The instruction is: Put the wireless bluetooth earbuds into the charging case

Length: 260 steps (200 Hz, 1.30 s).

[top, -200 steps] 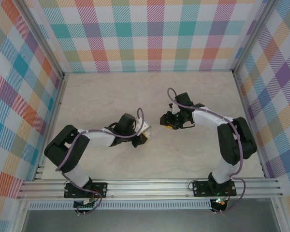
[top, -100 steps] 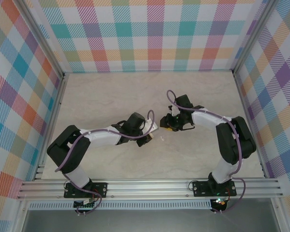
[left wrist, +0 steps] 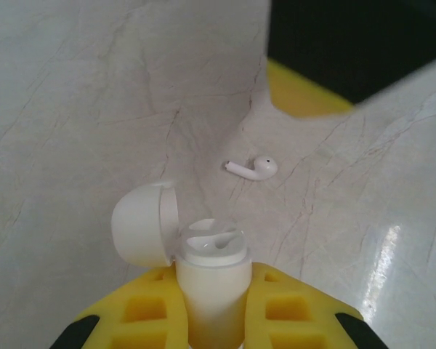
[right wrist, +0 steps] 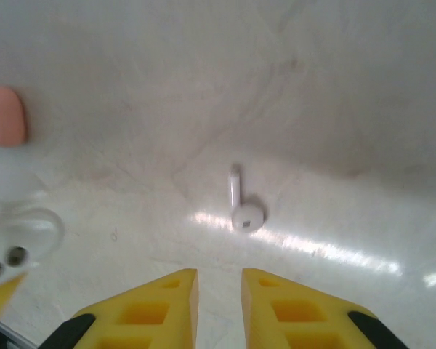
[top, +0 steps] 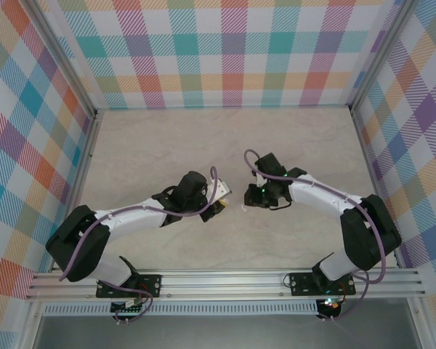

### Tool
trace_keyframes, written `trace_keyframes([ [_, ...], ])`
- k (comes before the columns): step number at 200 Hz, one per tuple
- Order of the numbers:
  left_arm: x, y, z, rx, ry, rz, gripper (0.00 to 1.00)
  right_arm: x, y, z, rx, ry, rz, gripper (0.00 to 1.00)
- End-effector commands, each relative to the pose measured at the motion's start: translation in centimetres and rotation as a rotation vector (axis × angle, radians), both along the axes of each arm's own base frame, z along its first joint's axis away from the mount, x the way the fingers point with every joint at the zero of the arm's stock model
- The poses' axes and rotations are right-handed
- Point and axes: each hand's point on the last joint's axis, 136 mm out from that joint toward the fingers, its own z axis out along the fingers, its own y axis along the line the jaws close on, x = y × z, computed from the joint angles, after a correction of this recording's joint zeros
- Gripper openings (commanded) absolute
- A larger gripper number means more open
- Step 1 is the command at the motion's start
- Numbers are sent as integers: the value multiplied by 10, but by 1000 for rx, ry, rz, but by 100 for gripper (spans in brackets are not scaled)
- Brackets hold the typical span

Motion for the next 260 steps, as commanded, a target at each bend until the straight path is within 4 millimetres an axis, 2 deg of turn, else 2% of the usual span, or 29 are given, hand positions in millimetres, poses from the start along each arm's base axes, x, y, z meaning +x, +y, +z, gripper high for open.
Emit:
trace_keyframes([
  [1, -1, 5, 12, -42, -20, 32, 0, -16, 11, -11, -10, 50, -65, 21],
  [19, -3, 11, 16, -53, -35, 48, 0, -20, 24, -23, 27, 95, -71, 20],
  [69, -11, 21, 20, -64, -51, 62, 0, -10, 34, -40, 3, 127, -45, 19],
  [111, -13, 25, 27, -89, -68, 72, 0, 1, 20, -49, -79, 145, -48, 19],
  [153, -15, 29, 33, -98, -86, 76, 0, 22, -2, -45, -129, 120, -71, 19],
  [196, -16, 30, 34, -100, -89, 78, 0, 41, 4, -34, -122, 88, -53, 23],
  [229, -16, 31, 38, -105, -97, 78, 0, 41, 5, -29, -109, 92, -60, 23],
  [260, -17, 31, 40, -106, -102, 73, 0, 26, -1, -27, -137, 108, -110, 29],
])
